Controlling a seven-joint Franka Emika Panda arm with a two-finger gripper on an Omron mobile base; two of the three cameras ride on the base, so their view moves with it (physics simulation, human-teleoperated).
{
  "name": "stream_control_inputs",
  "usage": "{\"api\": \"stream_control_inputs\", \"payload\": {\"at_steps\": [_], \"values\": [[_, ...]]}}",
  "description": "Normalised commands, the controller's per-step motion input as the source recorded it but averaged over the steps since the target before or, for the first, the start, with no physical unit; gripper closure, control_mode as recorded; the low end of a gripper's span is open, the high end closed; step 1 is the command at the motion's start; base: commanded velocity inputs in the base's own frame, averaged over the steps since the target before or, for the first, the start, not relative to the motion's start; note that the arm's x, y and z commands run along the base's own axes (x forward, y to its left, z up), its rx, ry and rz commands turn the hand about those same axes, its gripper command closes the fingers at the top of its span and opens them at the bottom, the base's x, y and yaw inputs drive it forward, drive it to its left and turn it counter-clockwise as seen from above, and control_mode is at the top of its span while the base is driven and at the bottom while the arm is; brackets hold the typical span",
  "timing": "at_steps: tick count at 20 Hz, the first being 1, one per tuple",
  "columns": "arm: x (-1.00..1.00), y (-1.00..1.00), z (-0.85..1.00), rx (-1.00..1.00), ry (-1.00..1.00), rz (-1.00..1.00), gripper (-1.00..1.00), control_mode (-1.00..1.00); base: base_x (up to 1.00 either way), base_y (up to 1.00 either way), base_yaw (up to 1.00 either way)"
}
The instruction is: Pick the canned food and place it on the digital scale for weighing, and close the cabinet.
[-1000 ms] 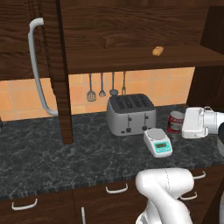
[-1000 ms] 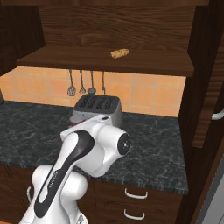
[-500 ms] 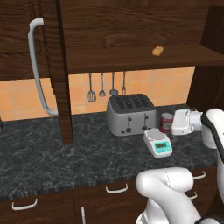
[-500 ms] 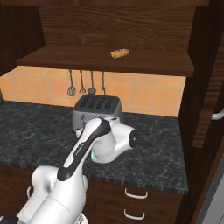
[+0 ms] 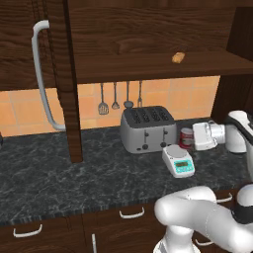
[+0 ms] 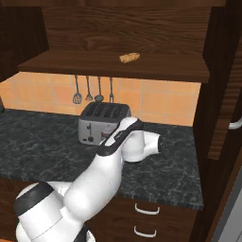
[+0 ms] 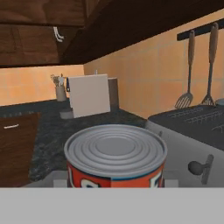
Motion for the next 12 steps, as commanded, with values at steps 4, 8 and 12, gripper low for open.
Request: {"api": "stream_control_inputs", "payload": {"at_steps": [4, 8, 12], "values": [[0.22, 0.0, -0.46, 0.0, 0.0, 0.0, 1.0, -1.0, 0.0, 0.0, 0.0], [0.18, 0.08, -0.43, -0.01, 0.0, 0.0, 1.0, -1.0, 0.0, 0.0, 0.0], [0.27, 0.07, -0.37, -0.01, 0.0, -0.03, 1.0, -1.0, 0.0, 0.0, 0.0]]}}
